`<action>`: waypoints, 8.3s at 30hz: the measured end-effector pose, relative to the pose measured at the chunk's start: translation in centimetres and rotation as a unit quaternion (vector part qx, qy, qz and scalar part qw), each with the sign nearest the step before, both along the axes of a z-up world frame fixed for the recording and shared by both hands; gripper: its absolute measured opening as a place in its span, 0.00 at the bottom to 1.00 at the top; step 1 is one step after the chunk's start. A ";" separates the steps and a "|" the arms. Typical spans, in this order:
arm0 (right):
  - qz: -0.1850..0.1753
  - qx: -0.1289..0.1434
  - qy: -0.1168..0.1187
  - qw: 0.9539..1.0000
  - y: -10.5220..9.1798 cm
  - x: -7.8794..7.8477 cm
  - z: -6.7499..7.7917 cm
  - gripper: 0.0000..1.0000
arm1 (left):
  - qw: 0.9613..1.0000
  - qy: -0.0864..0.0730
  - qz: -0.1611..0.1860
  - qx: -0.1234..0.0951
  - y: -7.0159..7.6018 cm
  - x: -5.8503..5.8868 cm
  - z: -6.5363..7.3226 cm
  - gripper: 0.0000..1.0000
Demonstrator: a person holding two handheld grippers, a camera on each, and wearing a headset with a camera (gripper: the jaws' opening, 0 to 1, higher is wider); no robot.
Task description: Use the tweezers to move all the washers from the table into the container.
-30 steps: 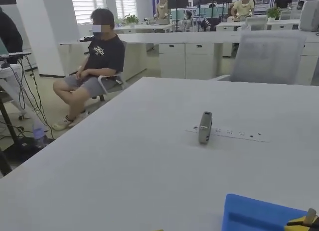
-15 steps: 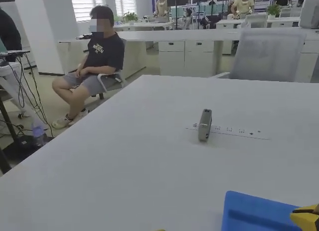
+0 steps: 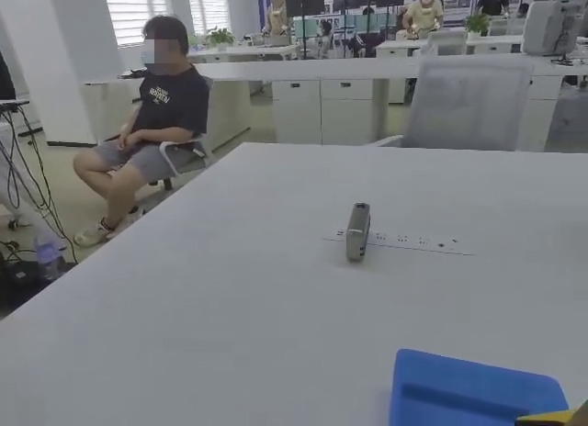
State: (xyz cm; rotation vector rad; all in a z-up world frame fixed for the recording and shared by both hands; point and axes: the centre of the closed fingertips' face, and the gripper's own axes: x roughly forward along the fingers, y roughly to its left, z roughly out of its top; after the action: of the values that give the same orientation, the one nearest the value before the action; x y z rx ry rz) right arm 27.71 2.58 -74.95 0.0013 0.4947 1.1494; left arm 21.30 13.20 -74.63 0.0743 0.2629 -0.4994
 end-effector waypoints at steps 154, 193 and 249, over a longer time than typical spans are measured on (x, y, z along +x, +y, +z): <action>0.061 -0.078 0.014 0.995 2.6 -0.9 -5.9 0.03 | 0.998 0.045 -0.017 0.029 -0.2 -0.6 -1.8 0.41; 0.142 -0.118 -0.159 0.970 5.1 -3.4 -1.5 0.02 | 0.998 0.052 -0.020 0.035 -0.2 -0.7 -2.2 0.38; -0.058 -0.034 0.049 0.997 2.2 8.8 -5.3 0.03 | 0.997 0.059 -0.024 0.037 -0.2 -0.8 -2.6 0.33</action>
State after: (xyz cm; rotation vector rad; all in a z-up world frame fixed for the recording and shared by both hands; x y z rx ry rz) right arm 36.48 4.82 -80.22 0.0268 0.6133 1.0220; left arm 20.54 13.04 -77.19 0.1226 0.3960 -0.5419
